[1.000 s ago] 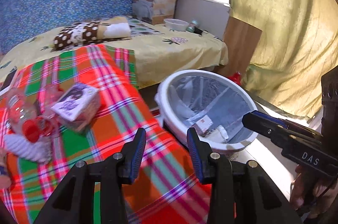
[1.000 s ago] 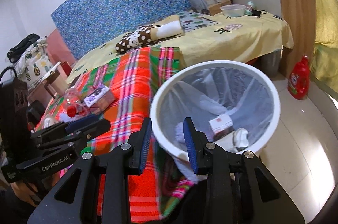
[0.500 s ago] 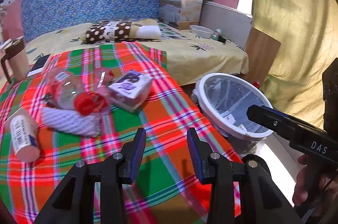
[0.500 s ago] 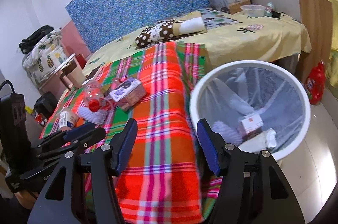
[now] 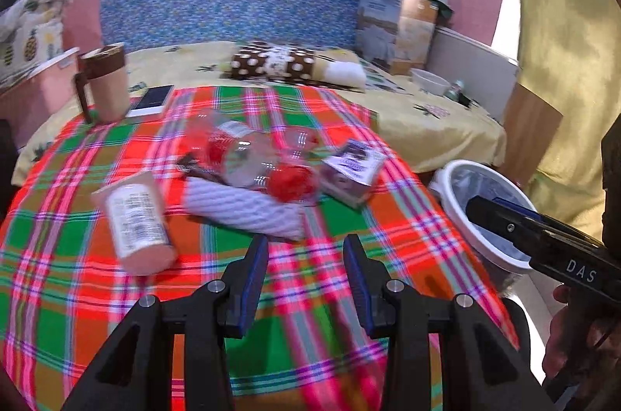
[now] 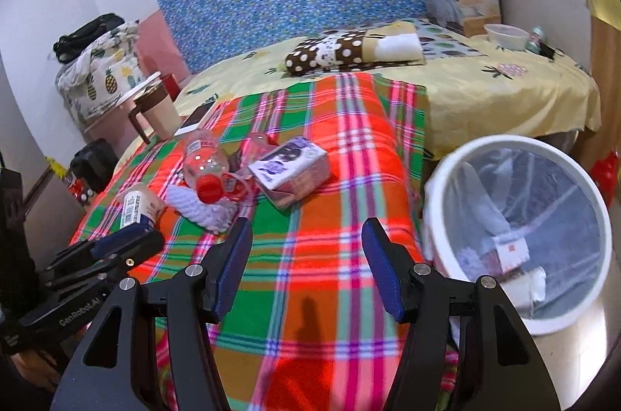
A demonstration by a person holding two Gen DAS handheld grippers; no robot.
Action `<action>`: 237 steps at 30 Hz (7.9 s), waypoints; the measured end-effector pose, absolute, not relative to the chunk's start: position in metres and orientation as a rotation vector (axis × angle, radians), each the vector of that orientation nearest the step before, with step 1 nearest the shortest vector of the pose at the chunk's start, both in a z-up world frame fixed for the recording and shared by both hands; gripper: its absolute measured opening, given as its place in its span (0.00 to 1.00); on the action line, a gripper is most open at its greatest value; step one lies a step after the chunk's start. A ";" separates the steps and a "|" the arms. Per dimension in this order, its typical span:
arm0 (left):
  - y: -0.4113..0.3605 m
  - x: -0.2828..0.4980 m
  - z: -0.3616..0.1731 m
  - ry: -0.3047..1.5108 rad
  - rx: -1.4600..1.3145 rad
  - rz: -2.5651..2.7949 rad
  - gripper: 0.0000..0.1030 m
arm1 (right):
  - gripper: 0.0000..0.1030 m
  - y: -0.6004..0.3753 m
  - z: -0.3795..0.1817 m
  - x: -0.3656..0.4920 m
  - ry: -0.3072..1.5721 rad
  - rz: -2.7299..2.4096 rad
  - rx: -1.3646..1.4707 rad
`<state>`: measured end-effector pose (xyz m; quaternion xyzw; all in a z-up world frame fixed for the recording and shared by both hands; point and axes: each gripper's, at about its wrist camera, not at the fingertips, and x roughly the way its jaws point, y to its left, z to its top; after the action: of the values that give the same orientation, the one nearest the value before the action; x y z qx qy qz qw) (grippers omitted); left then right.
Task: Collect trash
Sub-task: 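Move both tools back over the cloth toward the yogurt cup and snack box, then grasp the white yogurt cup with the left tool while the right tool grasps the purple snack box, then carry yogurt cup and snack box over the wastebasket and open both tools, then move both tools back over the cloth toward the foam net and bottle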
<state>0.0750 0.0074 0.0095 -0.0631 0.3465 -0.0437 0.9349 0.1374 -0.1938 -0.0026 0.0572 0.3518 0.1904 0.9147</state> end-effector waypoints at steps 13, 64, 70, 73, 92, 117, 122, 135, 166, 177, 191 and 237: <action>0.093 0.075 0.006 0.691 -0.222 0.146 0.51 | 0.59 -0.151 -0.009 0.167 0.742 0.380 0.093; 0.125 0.109 -0.032 0.775 -0.338 0.114 0.53 | 0.64 -0.142 -0.019 0.197 0.802 0.042 -0.011; 0.126 0.114 -0.033 0.788 -0.338 0.121 0.53 | 0.64 -0.156 -0.027 0.194 0.884 0.079 0.092; 0.125 0.119 -0.034 0.796 -0.335 0.128 0.53 | 0.64 -0.152 -0.039 0.195 0.949 0.125 0.069; 0.115 0.112 -0.031 0.779 -0.297 0.095 0.48 | 0.56 -0.169 -0.023 0.172 0.785 0.201 0.026; 0.002 0.084 0.010 0.743 -0.157 -0.158 0.48 | 0.56 -0.240 0.001 0.113 0.697 0.189 0.090; -0.024 0.091 0.013 0.743 -0.132 -0.223 0.48 | 0.56 -0.260 0.002 0.110 0.683 0.140 0.106; -0.092 0.110 0.018 0.739 -0.052 -0.366 0.48 | 0.56 -0.312 0.000 0.107 0.667 0.012 0.158; -0.218 0.169 -0.018 0.829 0.047 -0.620 0.49 | 0.56 -0.370 -0.027 0.123 0.758 -0.062 0.159; -0.208 0.163 -0.010 0.806 0.018 -0.610 0.54 | 0.56 -0.370 -0.018 0.117 0.723 -0.062 0.170; -0.161 0.133 0.007 0.760 -0.019 -0.506 0.54 | 0.56 -0.330 -0.004 0.105 0.668 0.066 0.156; 0.019 0.098 0.002 0.735 -0.201 -0.062 0.54 | 0.56 -0.219 -0.001 0.116 0.705 0.406 0.062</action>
<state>0.0976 0.0189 0.0017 -0.0981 0.3587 -0.0300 0.9278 0.1160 -0.2186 -0.0011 0.0300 0.3426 0.1975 0.9180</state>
